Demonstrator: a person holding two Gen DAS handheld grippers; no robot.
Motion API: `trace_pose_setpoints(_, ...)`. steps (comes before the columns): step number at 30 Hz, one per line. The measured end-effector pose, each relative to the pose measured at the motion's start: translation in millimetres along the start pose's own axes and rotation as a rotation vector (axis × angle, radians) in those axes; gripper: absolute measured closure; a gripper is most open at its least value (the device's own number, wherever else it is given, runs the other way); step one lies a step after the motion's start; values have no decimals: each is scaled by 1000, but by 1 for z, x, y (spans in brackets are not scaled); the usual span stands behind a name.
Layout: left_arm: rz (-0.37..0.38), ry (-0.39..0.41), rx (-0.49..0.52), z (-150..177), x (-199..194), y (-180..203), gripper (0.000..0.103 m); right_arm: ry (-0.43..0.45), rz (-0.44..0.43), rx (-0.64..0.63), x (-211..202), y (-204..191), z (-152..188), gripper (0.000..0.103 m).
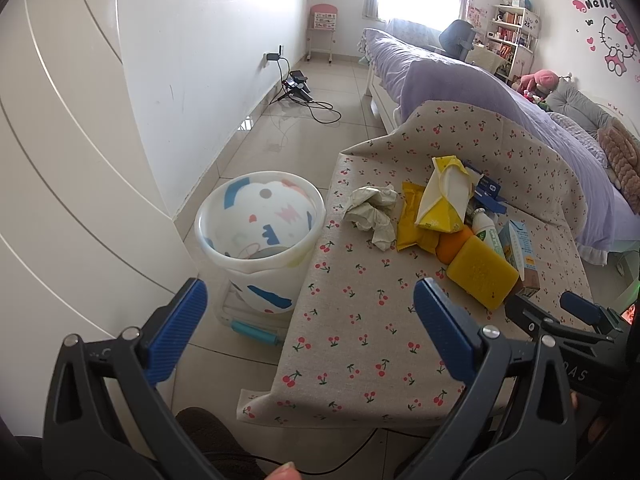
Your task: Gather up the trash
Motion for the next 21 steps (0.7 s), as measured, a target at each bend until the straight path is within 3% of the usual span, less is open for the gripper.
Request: trace_pose_setpoints(21, 3, 5, -8, -2, -2, -1, 0, 12, 7, 13, -6, 8, -2, 0)
Point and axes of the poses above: each gripper's, at about its wrist camera, not at the fingertips, and x roughly the way its jaws point, y to its right, z to its underside, the point moved 9 cm from there along x, roughly the way its jaws point, and after that the axes turned 14 degrees about -x, right-handed, at the moved point
